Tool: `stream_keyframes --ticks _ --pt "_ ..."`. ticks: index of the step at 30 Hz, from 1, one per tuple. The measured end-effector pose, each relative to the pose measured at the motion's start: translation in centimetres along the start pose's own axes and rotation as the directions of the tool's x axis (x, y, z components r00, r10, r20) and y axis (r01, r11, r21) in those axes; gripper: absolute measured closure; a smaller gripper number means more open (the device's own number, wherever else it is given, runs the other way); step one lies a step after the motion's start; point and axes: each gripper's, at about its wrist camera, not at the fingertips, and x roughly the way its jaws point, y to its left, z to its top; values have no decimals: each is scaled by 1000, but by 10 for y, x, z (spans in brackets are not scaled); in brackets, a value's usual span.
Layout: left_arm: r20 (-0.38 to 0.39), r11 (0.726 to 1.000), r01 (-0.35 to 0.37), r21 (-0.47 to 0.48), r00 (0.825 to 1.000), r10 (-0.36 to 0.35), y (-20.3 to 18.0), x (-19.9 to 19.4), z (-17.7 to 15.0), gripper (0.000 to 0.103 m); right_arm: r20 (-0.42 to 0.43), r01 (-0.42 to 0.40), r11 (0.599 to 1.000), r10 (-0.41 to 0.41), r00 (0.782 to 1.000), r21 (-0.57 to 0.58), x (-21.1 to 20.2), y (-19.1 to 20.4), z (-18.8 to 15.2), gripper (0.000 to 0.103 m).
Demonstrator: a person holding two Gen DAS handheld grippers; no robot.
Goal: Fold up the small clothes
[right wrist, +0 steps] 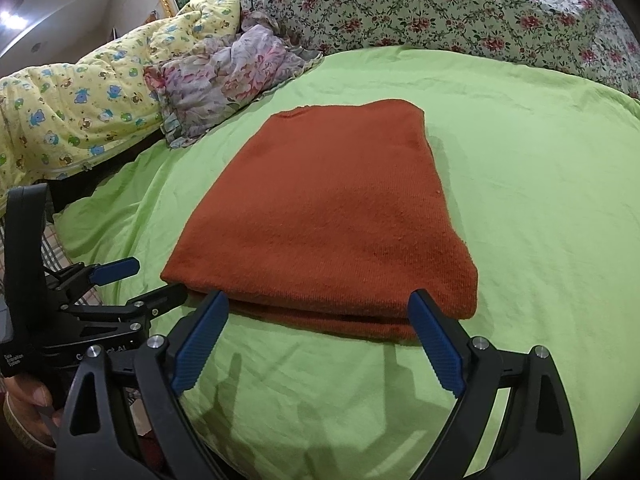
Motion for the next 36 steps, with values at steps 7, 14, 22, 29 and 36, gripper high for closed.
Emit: stream_keyframes --ticks 7,14,22,29,36 --pt "8 1000 4 0 1000 -4 3 0 6 18 5 6 1000 -6 1000 10 1 -2 9 11" --pt "8 1000 4 3 1000 -4 3 0 7 18 -1 4 1000 -3 1000 13 3 0 11 11" --pt "8 1000 6 0 1000 -6 1 -2 6 18 -4 -1 1000 1 1000 9 4 5 9 11" --pt "9 1000 9 2 1000 -9 2 -1 6 18 -3 -1 1000 1 1000 11 4 4 10 11" --pt "5 1000 20 0 1000 -20 2 -2 5 18 -6 -1 1000 1 1000 18 5 3 9 11"
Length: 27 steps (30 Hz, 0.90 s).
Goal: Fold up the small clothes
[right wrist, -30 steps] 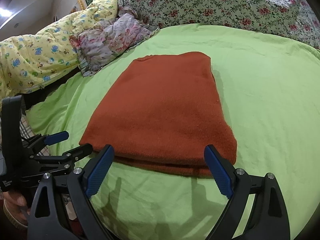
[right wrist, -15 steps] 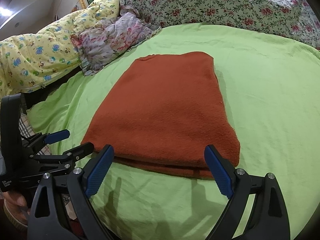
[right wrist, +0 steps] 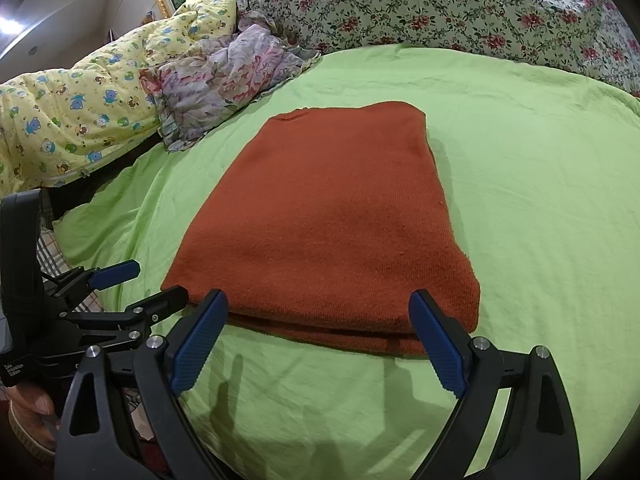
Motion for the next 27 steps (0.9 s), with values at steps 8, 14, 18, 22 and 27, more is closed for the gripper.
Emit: stream_keyframes --ticks 8,14,18,22,27 --pt "-2 1000 7 2 1000 -7 0 2 0 18 -2 0 1000 0 1000 5 1 -1 -1 11" --pt "-1 1000 12 2 1000 -12 1 2 0 18 -1 -1 1000 1 1000 1 1 -2 -1 11" --pt "-1 1000 12 1 1000 -12 1 2 0 18 0 0 1000 0 1000 5 1 0 -1 11" --pt "-2 1000 13 2 1000 -13 0 2 0 18 -1 -2 1000 2 1000 4 1 -1 -1 11" --pt "3 1000 10 8 1000 -10 0 1 2 18 0 0 1000 0 1000 6 1 0 -1 11"
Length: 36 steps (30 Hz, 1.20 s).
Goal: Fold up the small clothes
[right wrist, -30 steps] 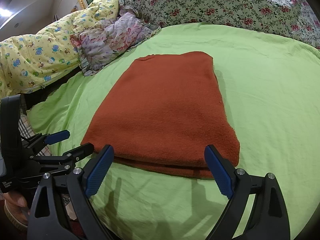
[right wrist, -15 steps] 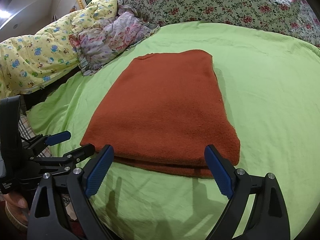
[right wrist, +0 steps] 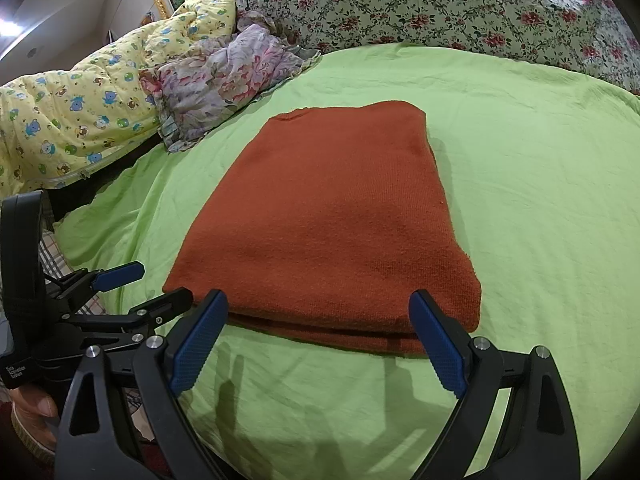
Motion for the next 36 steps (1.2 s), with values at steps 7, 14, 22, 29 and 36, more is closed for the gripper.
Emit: stream_keyframes --ticks 7,14,22,29,36 --pt "0 1000 -1 0 1000 1 -1 0 0 18 -2 -3 1000 3 1000 4 -1 0 1 11" --pt "8 1000 -4 1 1000 4 -1 -1 2 18 -2 -2 1000 2 1000 6 0 1 0 11" --pt "6 1000 -1 1 1000 1 0 -1 3 18 3 -5 1000 5 1000 7 -1 1 2 11" --pt "5 1000 -6 4 1000 6 -1 0 3 18 3 -6 1000 6 1000 7 -1 1 3 11" --pt "5 1000 -4 5 1000 4 -1 1 4 18 1 -8 1000 8 1000 9 -1 1 5 11"
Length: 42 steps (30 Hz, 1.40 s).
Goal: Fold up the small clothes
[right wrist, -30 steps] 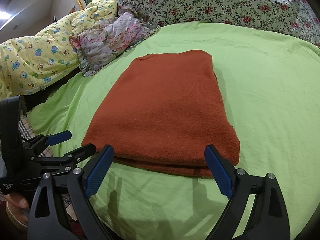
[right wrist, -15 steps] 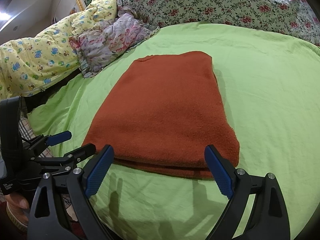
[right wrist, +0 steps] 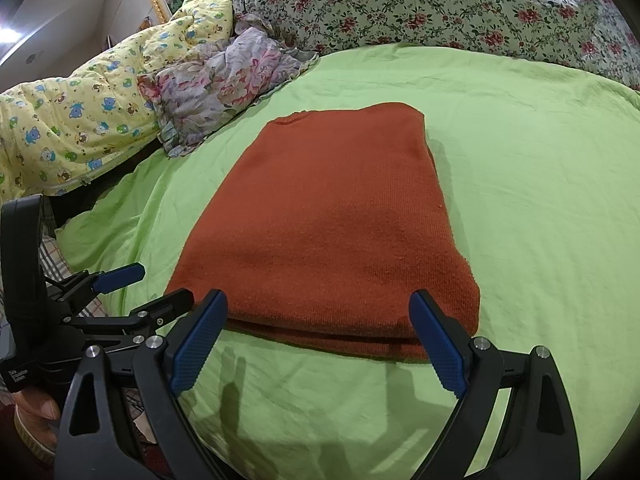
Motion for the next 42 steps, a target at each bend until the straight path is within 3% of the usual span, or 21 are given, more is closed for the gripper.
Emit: stream_keyframes --ticks 42 --pt "33 999 -27 20 999 26 -3 -4 5 18 -3 -7 1000 7 1000 23 1 -4 2 11"
